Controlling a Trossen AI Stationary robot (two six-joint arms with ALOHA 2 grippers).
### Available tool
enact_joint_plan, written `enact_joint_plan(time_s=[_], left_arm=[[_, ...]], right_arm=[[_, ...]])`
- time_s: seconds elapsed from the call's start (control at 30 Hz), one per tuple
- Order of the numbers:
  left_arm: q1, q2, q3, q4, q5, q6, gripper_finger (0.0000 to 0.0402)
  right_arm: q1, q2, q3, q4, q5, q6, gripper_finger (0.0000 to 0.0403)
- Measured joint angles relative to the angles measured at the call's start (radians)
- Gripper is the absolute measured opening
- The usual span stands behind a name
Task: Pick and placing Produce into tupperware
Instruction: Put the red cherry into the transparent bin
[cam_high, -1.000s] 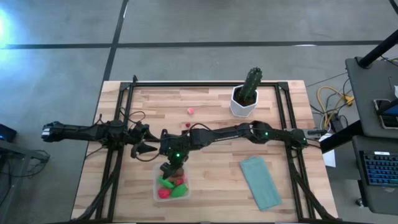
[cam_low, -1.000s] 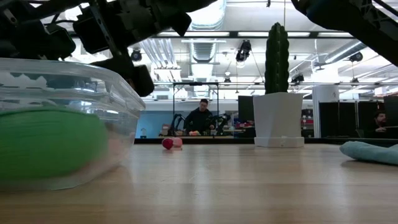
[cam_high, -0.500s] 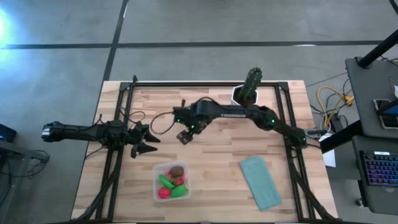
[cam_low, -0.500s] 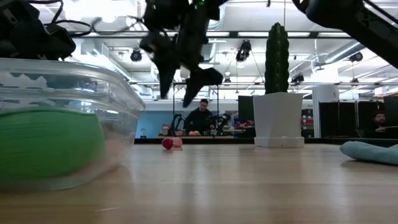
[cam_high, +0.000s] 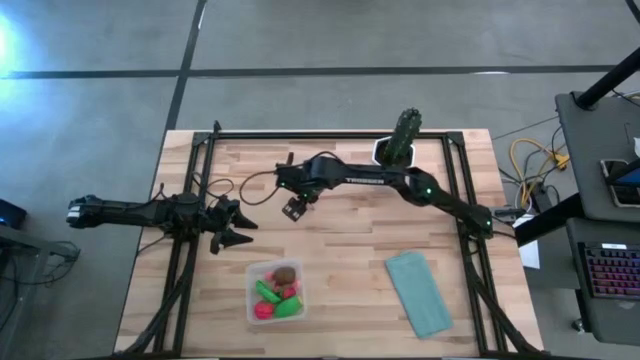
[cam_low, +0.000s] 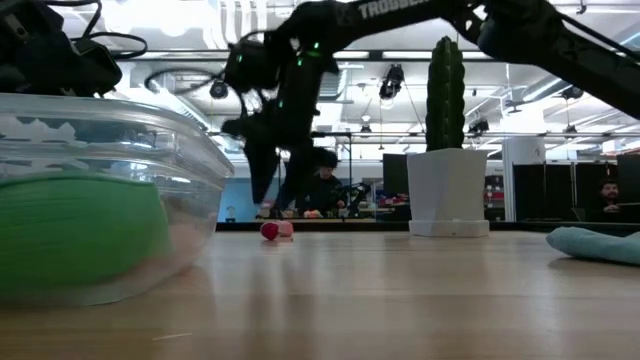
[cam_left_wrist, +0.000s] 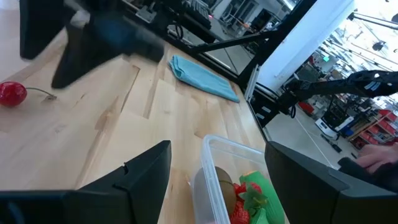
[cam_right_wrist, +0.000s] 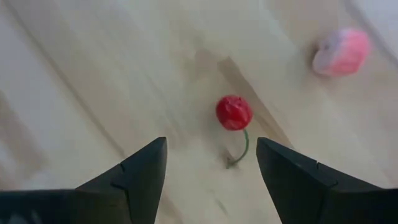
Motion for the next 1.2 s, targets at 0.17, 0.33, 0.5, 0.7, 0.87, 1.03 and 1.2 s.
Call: enact_joint_plan(time_s=[0.17,0.33,0.5,0.7,0.87,1.03,1.2], left_arm=[[0.000,0.000,0.000,0.000,0.000,0.000,0.0246],[0.000,0.000,0.000,0.000,0.000,0.000,0.0246],[0.000,0.000,0.000,0.000,0.000,0.000,0.0246],[0.000,0.000,0.000,0.000,0.000,0.000,0.0246],[0.000,0.000,0.000,0.000,0.000,0.000,0.0246],[0.000,0.000,0.000,0.000,0.000,0.000,0.0246],[0.000,0.000,0.000,0.000,0.000,0.000,0.0246]], right_arm=[[0.000,0.046,-0.001,-0.001,0.000,-0.038,0.0240],[0.001,0.053,-0.003,0.015,0.116,-0.178,0.0234],[0.002,0.053,-0.003,0.024,0.168,-0.341,0.0213],[0.008,0.053,-0.002,0.049,0.086,-0.426,0.0179],[0.007,0.053,-0.004,0.057,0.073,-0.473,0.0163],[0.003,0.053,-0.026,0.062,0.078,-0.487,0.0155],[0.000,0.053,-0.062,0.064,0.078,-0.483,0.0160]])
